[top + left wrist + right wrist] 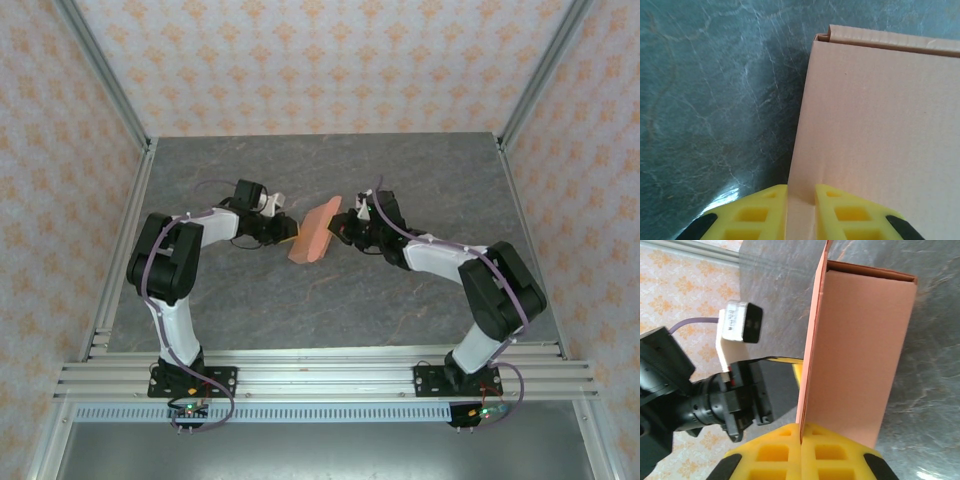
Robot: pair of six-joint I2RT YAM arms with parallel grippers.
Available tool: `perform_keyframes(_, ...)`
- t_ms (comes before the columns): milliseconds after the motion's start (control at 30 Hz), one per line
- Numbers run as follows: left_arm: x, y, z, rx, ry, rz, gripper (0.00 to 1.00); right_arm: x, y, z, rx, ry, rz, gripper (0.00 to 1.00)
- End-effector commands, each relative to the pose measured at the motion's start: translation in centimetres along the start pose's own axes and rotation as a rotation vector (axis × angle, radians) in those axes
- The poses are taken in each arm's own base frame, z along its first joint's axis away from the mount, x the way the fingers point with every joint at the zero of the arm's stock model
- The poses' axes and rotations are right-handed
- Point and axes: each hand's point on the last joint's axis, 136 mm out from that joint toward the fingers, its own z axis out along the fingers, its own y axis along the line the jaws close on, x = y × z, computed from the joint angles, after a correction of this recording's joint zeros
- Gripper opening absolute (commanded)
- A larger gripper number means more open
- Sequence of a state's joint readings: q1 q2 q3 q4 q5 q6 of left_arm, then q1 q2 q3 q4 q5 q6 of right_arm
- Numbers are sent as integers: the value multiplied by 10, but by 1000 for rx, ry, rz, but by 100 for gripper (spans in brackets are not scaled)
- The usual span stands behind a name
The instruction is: Fold the paper box
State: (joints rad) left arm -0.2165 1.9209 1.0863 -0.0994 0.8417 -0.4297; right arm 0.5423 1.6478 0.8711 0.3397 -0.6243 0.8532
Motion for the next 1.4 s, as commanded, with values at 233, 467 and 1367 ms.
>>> perform_keyframes(233,35,18,16,-53,119,-80,21,1,-11,15,118,-16,26,4)
perform_keyframes(467,20,19,-5,-153,36,-44,30,2,-26,17,191,-34,27,4)
perform_keyframes(1367,86,-53,-102,-289,-757,820,90,-3,-25,28,234,-10,-5,4)
